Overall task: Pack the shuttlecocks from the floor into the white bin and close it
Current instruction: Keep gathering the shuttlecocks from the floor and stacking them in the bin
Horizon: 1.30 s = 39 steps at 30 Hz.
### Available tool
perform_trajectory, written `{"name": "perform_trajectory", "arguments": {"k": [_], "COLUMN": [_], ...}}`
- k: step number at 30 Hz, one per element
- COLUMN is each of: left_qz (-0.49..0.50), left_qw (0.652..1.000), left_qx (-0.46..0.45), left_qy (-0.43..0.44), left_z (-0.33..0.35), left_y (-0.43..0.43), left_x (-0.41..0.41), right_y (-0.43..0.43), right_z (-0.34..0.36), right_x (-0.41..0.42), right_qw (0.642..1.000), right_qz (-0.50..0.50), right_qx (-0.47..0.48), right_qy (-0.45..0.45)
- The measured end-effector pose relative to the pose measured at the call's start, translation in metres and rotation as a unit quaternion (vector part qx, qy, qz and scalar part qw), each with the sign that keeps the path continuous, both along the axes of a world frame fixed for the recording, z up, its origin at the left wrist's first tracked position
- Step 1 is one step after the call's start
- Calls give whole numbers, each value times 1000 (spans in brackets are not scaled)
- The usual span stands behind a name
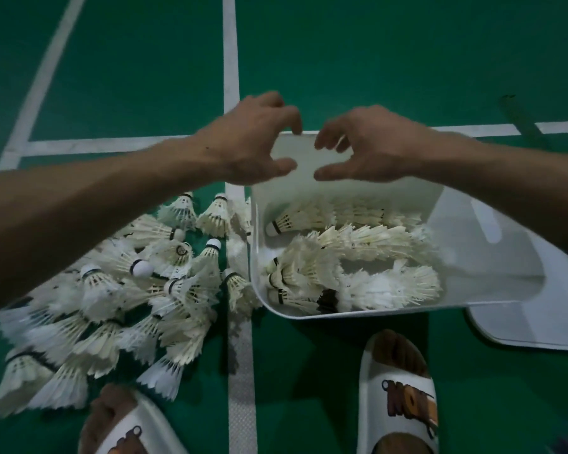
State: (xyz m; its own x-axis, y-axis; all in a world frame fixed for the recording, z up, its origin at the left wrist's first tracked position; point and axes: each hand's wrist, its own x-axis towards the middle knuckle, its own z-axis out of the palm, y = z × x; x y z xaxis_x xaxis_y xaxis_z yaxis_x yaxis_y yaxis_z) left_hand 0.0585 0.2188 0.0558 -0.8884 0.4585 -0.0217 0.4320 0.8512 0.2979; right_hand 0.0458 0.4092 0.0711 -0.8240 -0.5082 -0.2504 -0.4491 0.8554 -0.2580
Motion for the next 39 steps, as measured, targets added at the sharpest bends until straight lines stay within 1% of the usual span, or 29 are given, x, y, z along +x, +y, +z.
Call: {"name": "perform_trajectory", "arguments": {"k": [3,5,8,10,13,16,19,22,25,28,32,34,36,39], "left_qz": [49,73,101,103,92,92,96,84,57,26,-3,-37,-57,-47], "left_qw": [999,997,987,975,963,958,954,948,942,943,941,942,943,941], "left_qx": [-2,-30,-96,-133,-153,-132,-101,-51,-16,-44,-13,-25,-45,-44], "left_qy": [12,-6,-82,-142,-201,-238,-265,-302,-331,-329,-339,-332,-324,-331], "left_z": [2,-3,-19,-34,-54,-71,-90,-102,-112,-123,-124,-124,-126,-129], "left_y": [-33,-56,-88,-105,-125,-140,-151,-149,-140,-137,-135,-131,-129,-131], "left_x": [-8,-13,-16,-17,-17,-21,-24,-26,-30,-34,-35,-33,-31,-33], "right_y": [-20,-34,-59,-79,-111,-141,-165,-179,-184,-184,-181,-179,-179,-178], "right_z": [10,12,12,9,0,-15,-36,-64,-85,-97,-100,-101,-103,-105], "right_x": [-11,-17,-26,-33,-44,-53,-63,-80,-93,-99,-105,-105,-105,-103], "right_qw": [999,998,996,995,995,993,981,957,934,919,896,883,872,860], "right_qz": [8,17,27,41,69,115,154,140,119,96,56,40,33,34], "right_qx": [-33,-46,-68,-76,-64,-17,87,163,214,223,197,183,178,173], "right_qy": [17,26,46,42,15,-23,-86,-194,-260,-311,-394,-431,-455,-479]}}
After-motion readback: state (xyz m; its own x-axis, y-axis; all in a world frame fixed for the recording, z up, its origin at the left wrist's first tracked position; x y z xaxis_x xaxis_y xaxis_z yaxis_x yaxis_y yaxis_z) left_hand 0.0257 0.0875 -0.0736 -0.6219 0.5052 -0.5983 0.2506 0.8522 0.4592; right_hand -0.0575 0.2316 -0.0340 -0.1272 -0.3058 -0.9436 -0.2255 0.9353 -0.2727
